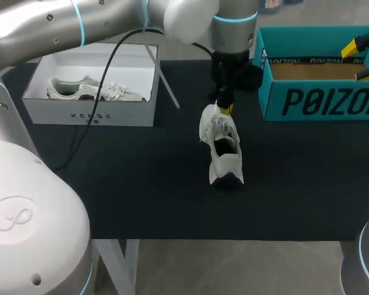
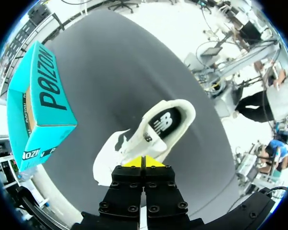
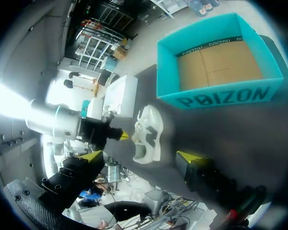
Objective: Take the shoe out of the shoebox, open the shoe tongue, remove and reinsert the insole, then place the shoe into the shoebox
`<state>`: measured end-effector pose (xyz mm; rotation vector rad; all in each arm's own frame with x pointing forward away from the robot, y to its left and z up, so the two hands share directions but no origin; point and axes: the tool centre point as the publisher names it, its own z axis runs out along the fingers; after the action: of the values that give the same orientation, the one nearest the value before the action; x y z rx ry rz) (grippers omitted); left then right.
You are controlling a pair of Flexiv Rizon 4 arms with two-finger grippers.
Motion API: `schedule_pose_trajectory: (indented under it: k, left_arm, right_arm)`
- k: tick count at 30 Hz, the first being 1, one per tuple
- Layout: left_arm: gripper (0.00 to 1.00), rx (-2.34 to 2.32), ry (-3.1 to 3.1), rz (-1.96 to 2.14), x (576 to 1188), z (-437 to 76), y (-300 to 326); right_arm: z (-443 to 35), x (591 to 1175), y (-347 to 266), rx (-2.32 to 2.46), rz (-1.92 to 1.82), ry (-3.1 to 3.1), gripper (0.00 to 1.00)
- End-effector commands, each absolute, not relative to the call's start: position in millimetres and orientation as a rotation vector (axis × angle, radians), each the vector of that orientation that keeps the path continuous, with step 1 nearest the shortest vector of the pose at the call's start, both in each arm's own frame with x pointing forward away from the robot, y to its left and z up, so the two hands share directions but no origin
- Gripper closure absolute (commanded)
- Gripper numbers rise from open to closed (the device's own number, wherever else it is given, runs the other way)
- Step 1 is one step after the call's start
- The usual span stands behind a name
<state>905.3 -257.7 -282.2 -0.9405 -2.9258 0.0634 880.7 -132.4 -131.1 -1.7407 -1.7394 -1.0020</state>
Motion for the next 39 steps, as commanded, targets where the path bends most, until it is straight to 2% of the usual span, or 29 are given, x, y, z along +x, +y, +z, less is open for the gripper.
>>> schedule_pose_trajectory:
  k: [1, 11, 15, 16, 18, 19, 32, 39]
  left_arm:
    - [1.00, -0.804, -3.004, 0.044, 889, -273, -248]
    - [1.00, -0.340, -3.136, 0.024, 844, -258, -238]
    - [0.99, -0.348, -3.132, 0.066, 837, -269, -239]
    - [0.64, -0.365, -3.133, 0.081, 835, -272, -242]
    - [0.18, -0.378, -3.129, 0.110, 830, -277, -246]
    - [0.00, -0.393, -3.136, 0.110, 827, -278, -249]
    - [0.00, -0.202, -3.225, 0.113, 789, -287, -264]
    - [0.00, -0.194, -3.178, 0.167, 784, -317, -265]
  right_arm:
    - [-131, 881, -132, -1.743, -1.000, -1.741, 0.00]
    - [-131, 881, -132, -1.743, -1.000, -1.741, 0.00]
    - [-131, 881, -132, -1.743, -1.000, -1.741, 0.00]
    - [-131, 881, -132, -1.743, -1.000, -1.741, 0.00]
    - [-131, 881, -132, -1.743, -1.000, -1.741, 0.00]
    - [-131, 881, -132, -1.743, -1.000, -1.741, 0.00]
    - [-131, 881, -132, -1.743, -1.000, -1.741, 0.00]
    - [-131, 881, -132, -1.743, -1.000, -1.741, 0.00]
